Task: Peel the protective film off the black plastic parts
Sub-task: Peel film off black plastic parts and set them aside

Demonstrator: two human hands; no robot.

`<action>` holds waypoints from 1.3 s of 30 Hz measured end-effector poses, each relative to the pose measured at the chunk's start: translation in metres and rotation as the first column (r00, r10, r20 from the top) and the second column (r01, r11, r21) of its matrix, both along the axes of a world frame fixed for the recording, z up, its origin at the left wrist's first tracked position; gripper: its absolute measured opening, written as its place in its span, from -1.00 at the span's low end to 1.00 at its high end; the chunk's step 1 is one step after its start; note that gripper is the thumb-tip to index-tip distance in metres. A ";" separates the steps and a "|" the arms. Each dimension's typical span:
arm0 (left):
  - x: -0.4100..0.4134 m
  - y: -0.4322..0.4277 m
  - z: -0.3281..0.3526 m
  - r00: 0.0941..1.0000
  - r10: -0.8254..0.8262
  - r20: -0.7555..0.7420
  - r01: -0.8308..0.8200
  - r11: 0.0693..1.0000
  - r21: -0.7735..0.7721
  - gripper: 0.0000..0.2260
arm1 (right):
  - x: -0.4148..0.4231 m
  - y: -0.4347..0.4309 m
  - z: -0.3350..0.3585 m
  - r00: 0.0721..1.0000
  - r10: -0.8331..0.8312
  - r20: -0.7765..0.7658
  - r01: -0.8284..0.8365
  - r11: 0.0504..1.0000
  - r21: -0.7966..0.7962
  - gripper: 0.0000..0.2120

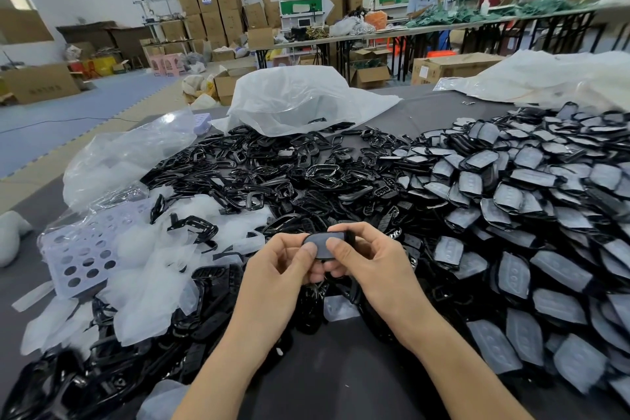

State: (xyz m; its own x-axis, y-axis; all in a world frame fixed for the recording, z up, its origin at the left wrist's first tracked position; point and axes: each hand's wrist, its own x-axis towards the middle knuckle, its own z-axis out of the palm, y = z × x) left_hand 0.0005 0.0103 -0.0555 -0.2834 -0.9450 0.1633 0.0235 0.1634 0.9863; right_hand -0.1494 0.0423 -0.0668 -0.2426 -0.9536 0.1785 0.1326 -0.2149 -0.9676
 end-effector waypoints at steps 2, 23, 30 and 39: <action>-0.001 0.001 -0.001 0.997 0.007 0.077 -0.001 0.997 -0.072 -0.87 | -0.001 -0.001 0.000 1.000 -0.009 0.009 0.009 1.000 0.004 -0.90; -0.003 0.010 0.001 0.978 0.032 0.207 0.026 0.962 -0.270 -0.67 | -0.005 -0.003 -0.003 0.956 0.162 0.245 -0.191 0.976 0.100 -0.90; 0.000 0.011 0.000 0.948 0.081 0.309 0.054 0.912 -0.406 -0.65 | -0.005 0.001 -0.001 0.937 0.210 0.280 -0.246 0.964 0.100 -0.87; -0.002 0.013 -0.001 0.961 0.104 0.258 0.000 0.927 -0.375 -0.78 | -0.002 0.001 0.004 0.909 0.241 0.339 -0.274 0.960 0.053 -0.91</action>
State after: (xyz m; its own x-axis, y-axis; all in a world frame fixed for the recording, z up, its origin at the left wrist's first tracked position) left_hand -0.0017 0.0232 -0.0562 -0.3177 -0.8468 0.4266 -0.2519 0.5091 0.8230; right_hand -0.1515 0.0435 -0.0631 -0.0148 -0.9993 0.0347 0.4823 -0.0375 -0.8752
